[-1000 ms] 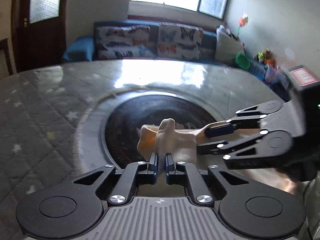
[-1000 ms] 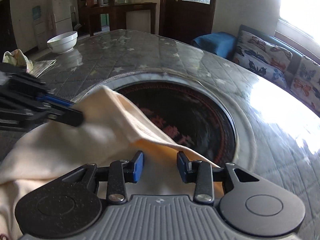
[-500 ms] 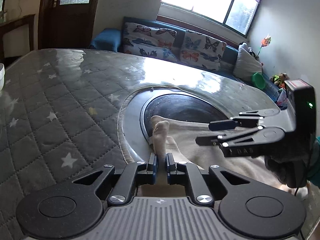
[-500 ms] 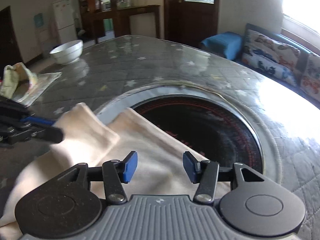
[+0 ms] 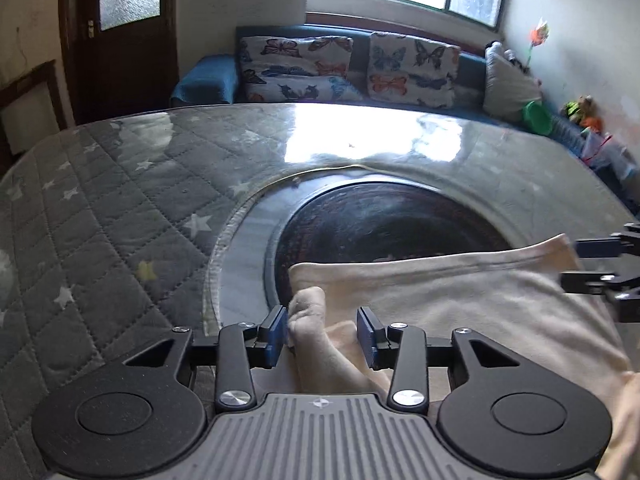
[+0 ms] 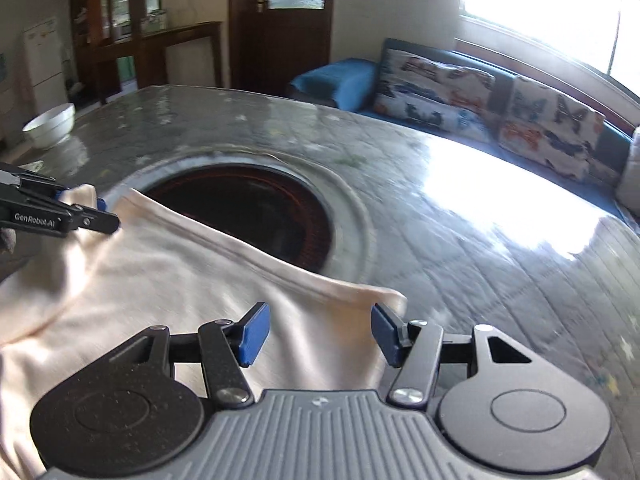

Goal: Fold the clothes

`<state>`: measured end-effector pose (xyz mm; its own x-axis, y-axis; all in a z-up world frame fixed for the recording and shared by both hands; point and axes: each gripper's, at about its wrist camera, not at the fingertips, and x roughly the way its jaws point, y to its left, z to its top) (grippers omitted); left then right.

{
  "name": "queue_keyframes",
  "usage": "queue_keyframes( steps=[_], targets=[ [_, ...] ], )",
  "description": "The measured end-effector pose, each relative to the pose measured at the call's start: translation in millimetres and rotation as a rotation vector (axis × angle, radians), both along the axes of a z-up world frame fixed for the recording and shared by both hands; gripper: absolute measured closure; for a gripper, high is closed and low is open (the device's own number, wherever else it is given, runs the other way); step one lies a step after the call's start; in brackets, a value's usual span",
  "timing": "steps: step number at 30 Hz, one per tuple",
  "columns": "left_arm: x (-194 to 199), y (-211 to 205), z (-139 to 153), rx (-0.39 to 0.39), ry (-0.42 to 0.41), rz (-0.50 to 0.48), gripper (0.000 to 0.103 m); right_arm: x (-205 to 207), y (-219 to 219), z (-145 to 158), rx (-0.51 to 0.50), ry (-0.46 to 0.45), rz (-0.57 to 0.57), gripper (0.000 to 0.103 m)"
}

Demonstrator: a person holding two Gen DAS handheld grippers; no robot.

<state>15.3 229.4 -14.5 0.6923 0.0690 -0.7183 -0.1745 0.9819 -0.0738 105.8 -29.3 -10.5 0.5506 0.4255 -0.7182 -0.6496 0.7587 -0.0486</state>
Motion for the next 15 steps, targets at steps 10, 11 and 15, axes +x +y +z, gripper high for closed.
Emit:
queue_keyframes(
  steps=[10, 11, 15],
  targets=[
    [9, 1, -5, 0.032, -0.005, 0.024, 0.096, 17, -16, -14, 0.041, 0.038, -0.071, 0.058],
    [10, 2, -5, 0.034, -0.008, 0.028, 0.097, 20, -18, -15, 0.053, 0.037, -0.089, 0.061],
    [13, 6, -3, 0.043, -0.018, 0.042, 0.098, 29, -21, -18, 0.073, 0.051, -0.109, 0.068]
  ],
)
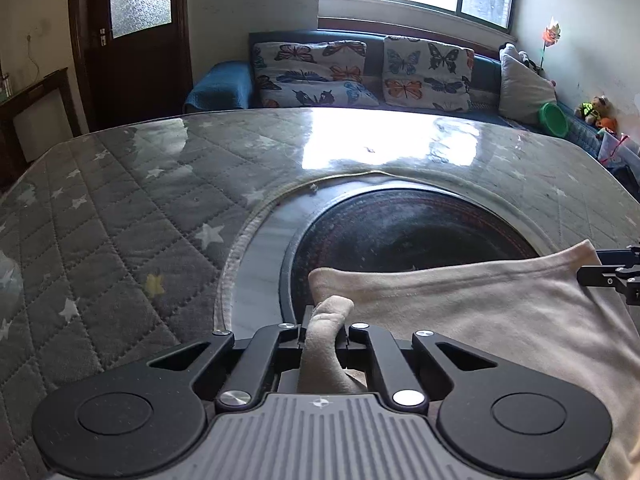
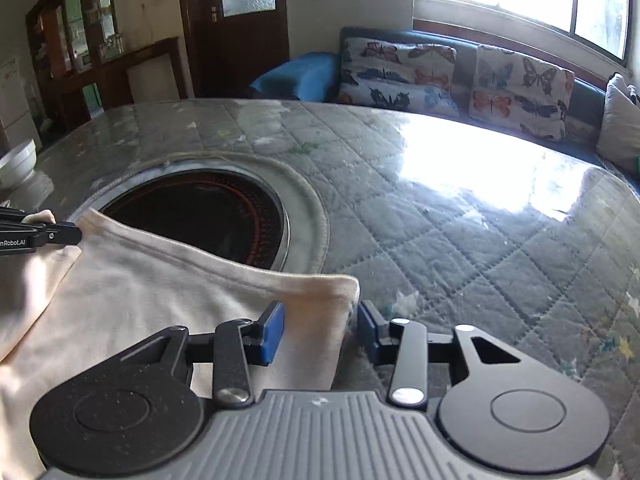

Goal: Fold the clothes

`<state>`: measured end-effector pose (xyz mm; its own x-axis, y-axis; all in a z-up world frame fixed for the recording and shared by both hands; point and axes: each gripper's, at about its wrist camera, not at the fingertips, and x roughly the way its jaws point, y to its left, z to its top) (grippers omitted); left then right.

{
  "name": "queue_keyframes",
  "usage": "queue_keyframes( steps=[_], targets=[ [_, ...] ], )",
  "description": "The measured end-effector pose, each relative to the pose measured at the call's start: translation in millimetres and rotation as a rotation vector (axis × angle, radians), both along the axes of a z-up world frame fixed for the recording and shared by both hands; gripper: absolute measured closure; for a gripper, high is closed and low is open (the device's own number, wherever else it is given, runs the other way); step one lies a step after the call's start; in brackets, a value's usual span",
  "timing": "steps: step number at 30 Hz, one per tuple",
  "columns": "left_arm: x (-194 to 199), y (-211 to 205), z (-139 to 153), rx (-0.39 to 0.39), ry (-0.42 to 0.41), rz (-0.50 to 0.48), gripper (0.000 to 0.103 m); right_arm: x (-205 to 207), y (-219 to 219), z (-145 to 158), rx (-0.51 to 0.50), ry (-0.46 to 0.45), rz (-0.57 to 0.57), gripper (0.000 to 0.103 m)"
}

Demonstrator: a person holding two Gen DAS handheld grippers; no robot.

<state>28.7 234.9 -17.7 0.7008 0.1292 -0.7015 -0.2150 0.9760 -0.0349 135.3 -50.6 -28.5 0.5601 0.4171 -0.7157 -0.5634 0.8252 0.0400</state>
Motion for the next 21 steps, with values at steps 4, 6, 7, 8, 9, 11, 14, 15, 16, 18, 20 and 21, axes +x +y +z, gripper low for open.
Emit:
queue_keyframes(
  steps=[4, 6, 7, 8, 9, 11, 14, 15, 16, 18, 20, 21],
  targets=[
    [8, 5, 1, 0.005, -0.004, 0.013, 0.098, 7, 5, 2, 0.007, -0.008, 0.033, 0.093],
    [14, 8, 1, 0.000, -0.001, 0.018, 0.098, 12, 12, 3, -0.004, -0.025, 0.046, 0.094],
    [16, 9, 1, 0.004, 0.000, 0.020, 0.098, 14, 15, 3, -0.006, -0.036, 0.047, 0.094],
    [19, 10, 1, 0.011, 0.001, 0.021, 0.098, 13, 19, 4, -0.016, -0.060, 0.054, 0.094],
    [22, 11, 1, 0.017, 0.001, 0.022, 0.098, 14, 21, 5, -0.020, -0.069, 0.058, 0.094],
    [30, 13, 1, 0.037, 0.008, 0.028, 0.098, 21, 27, 5, -0.020, -0.087, 0.054, 0.094],
    [43, 14, -1, 0.078, 0.010, 0.036, 0.098, 31, 37, 6, -0.026, -0.116, 0.048, 0.094],
    [47, 14, -2, 0.097, 0.011, 0.043, 0.098, 34, 39, 6, -0.031, -0.126, 0.046, 0.094],
    [50, 15, -2, 0.096, 0.014, 0.050, 0.098, 38, 41, 4, -0.040, -0.133, 0.032, 0.094],
    [53, 18, -2, 0.074, 0.018, 0.063, 0.097, 44, 44, 3, -0.054, -0.113, 0.047, 0.090],
    [49, 19, 1, 0.049, 0.009, 0.065, 0.095, 42, 42, 6, -0.058, -0.109, 0.052, 0.084],
    [46, 20, 3, 0.037, 0.003, 0.065, 0.094, 37, 41, 9, -0.068, -0.118, 0.059, 0.083]
  ],
)
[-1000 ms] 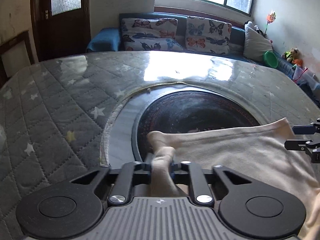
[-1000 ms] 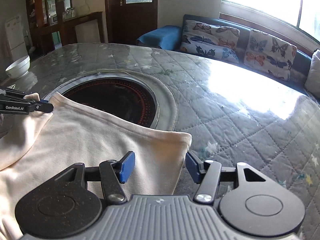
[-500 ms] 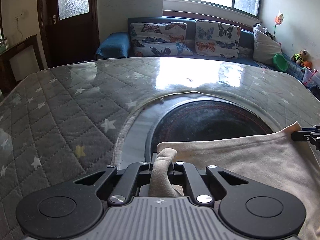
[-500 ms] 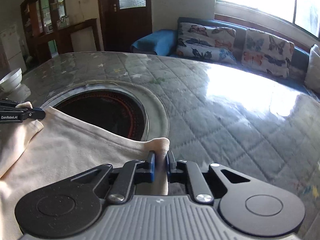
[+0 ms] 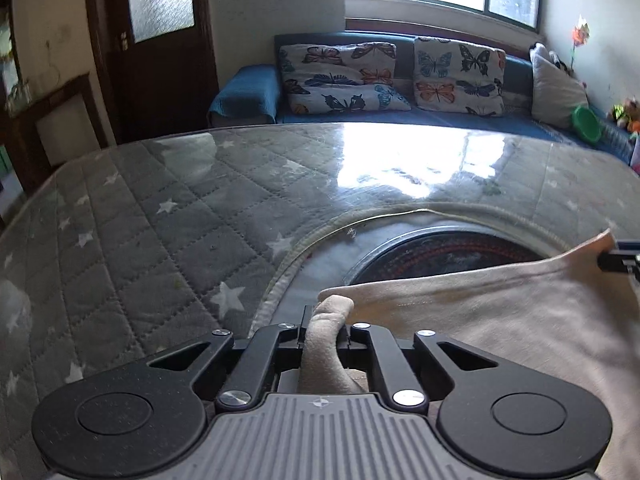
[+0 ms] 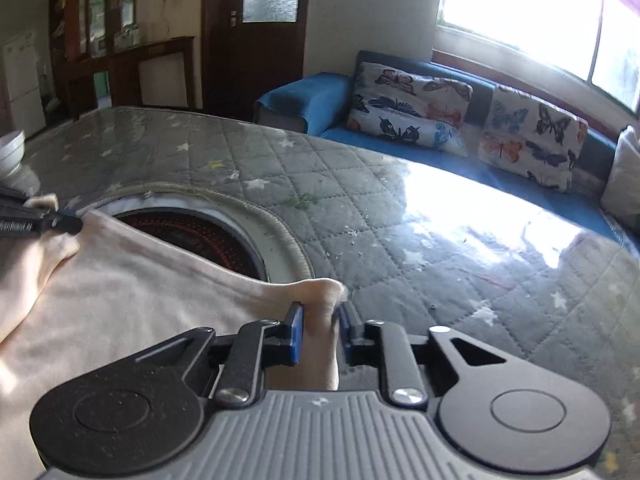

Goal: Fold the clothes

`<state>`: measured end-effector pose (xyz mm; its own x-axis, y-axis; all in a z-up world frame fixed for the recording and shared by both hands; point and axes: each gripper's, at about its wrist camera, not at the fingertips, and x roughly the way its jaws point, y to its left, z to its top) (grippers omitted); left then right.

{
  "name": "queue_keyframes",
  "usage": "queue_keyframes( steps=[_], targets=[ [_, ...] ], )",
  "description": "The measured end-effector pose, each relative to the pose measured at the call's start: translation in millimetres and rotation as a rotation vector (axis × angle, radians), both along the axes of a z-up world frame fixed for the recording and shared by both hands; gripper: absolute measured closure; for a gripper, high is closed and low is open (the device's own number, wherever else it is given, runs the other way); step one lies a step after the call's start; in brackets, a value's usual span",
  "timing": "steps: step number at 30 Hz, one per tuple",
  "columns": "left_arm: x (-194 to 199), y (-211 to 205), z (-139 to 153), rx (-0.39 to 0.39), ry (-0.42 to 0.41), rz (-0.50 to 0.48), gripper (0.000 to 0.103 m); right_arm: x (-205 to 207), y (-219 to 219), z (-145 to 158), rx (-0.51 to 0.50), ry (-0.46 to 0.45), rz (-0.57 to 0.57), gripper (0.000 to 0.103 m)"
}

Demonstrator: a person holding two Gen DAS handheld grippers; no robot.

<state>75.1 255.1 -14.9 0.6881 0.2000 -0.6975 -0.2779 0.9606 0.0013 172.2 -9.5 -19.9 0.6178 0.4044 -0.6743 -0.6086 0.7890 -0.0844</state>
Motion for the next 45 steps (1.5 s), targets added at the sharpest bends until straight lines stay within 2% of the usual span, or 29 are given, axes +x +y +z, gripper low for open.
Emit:
queue_keyframes(
  steps=[3, 6, 9, 11, 13, 16, 18, 21, 23, 26, 27, 28, 30, 33, 39, 45],
  targets=[
    [-12, 0, 6, -0.006, -0.016, -0.002, 0.094, -26, -9, 14, 0.005, 0.002, 0.066, 0.060],
    [-28, 1, 13, -0.020, -0.035, 0.011, 0.091, -61, -13, 18, 0.006, 0.021, 0.143, 0.057],
    [-48, -3, 21, -0.005, -0.060, 0.024, 0.087, -94, -15, 17, 0.003, 0.040, 0.209, 0.047],
    [-60, -4, 25, 0.011, -0.073, 0.032, 0.082, -112, -14, 14, 0.001, 0.052, 0.239, 0.045],
    [-69, -3, 27, 0.051, -0.082, 0.057, 0.079, -126, -12, 10, -0.006, 0.061, 0.261, 0.039],
    [-77, 10, 26, 0.070, -0.072, 0.127, 0.079, -136, -9, 3, -0.021, 0.062, 0.267, 0.035],
    [-84, 17, 27, 0.041, -0.062, 0.169, 0.079, -139, -8, -2, -0.024, 0.076, 0.258, 0.032],
    [-95, 11, 33, 0.024, -0.081, 0.152, 0.078, -142, -8, -7, -0.016, 0.086, 0.241, 0.026],
    [-100, 2, 37, 0.010, -0.092, 0.141, 0.074, -144, -8, -10, -0.005, 0.092, 0.226, 0.019],
    [-104, -17, 43, -0.002, -0.106, 0.118, 0.071, -149, -9, -13, 0.006, 0.099, 0.212, 0.015],
    [-103, -25, 44, -0.002, -0.110, 0.093, 0.070, -150, -9, -14, 0.009, 0.100, 0.210, 0.010],
    [-102, -33, 45, -0.004, -0.114, 0.066, 0.061, -151, -10, -14, 0.011, 0.102, 0.208, 0.004],
    [-97, -50, 45, -0.002, -0.114, 0.007, 0.053, -152, -9, -16, 0.011, 0.104, 0.205, 0.001],
    [-79, -72, 37, 0.042, -0.085, -0.059, 0.052, -152, -9, -18, 0.018, 0.107, 0.201, 0.000],
    [-57, -65, 5, 0.070, 0.016, -0.019, 0.051, -152, -9, -19, 0.021, 0.108, 0.195, 0.000],
    [-88, -40, 0, 0.056, 0.028, 0.032, 0.051, -151, -9, -19, 0.022, 0.108, 0.202, 0.000]
  ],
)
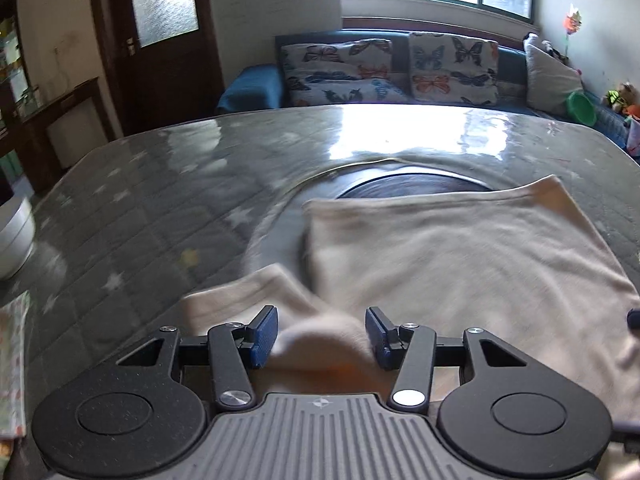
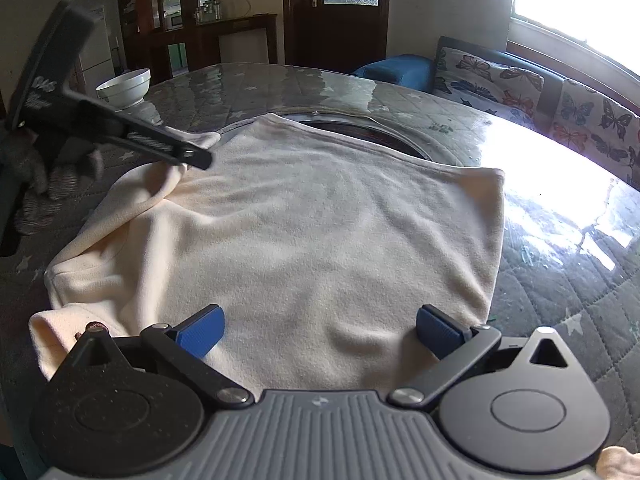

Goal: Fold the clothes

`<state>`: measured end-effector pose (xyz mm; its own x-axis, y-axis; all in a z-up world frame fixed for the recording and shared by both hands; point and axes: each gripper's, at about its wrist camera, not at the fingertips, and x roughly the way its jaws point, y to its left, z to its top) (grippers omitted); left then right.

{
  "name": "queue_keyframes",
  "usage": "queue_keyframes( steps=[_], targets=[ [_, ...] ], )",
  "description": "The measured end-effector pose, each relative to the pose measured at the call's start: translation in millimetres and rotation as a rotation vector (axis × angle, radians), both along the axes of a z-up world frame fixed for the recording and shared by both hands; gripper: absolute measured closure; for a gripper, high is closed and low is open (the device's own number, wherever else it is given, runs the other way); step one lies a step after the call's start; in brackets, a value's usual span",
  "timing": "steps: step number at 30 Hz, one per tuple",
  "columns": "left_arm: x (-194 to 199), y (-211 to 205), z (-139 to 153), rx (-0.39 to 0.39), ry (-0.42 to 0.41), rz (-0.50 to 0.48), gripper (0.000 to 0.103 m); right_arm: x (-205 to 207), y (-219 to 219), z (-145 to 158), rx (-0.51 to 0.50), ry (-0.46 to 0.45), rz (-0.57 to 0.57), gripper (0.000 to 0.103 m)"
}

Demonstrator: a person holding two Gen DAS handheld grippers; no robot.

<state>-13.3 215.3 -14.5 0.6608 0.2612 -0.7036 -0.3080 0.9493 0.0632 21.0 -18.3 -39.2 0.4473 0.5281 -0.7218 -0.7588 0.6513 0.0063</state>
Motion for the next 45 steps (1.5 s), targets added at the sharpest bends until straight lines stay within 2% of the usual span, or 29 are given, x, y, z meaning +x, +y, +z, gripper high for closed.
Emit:
queue_keyframes(
  steps=[5, 11, 15, 18, 23, 27, 28, 30, 33, 38, 42, 45],
  targets=[
    [-26, 21, 3, -0.025, -0.001, 0.060, 0.051, -1, 0, -1, 0.006, -0.003, -0.001, 0.000],
    [-36, 29, 11, -0.036, -0.015, 0.115, 0.050, -2, 0, -3, 0.023, -0.020, -0.003, 0.000],
    [-28, 15, 22, 0.005, -0.043, 0.071, 0.048, -3, 0, -3, 0.027, -0.027, -0.004, 0.000],
    [-12, 4, 21, 0.052, -0.023, 0.026, 0.048, -3, 0, -4, 0.029, -0.029, -0.005, 0.000],
    [11, 20, 7, 0.016, 0.043, 0.080, 0.049, -4, -1, -5, 0.038, -0.037, -0.005, 0.000],
    [11, 34, 2, 0.023, 0.062, 0.112, 0.069, -3, -1, -4, 0.036, -0.035, -0.003, 0.000],
    [8, 39, 3, 0.006, 0.054, 0.118, 0.077, -3, -1, -4, 0.035, -0.035, -0.003, 0.000],
    [-3, 48, 8, -0.041, 0.021, 0.139, 0.087, -2, 0, -4, 0.034, -0.034, -0.001, 0.000],
    [-29, 62, 16, -0.096, -0.051, 0.184, 0.095, -2, 0, -4, 0.031, -0.030, 0.003, 0.000],
    [-82, 81, 27, -0.165, -0.158, 0.271, 0.096, -4, 4, 0, 0.010, -0.019, 0.027, 0.000],
    [-120, 91, 28, -0.200, -0.204, 0.329, 0.096, -12, 15, 11, 0.013, -0.028, 0.070, 0.000],
    [-140, 99, 20, -0.219, -0.198, 0.373, 0.096, -24, 29, 20, 0.017, -0.052, 0.115, 0.000]
  ],
)
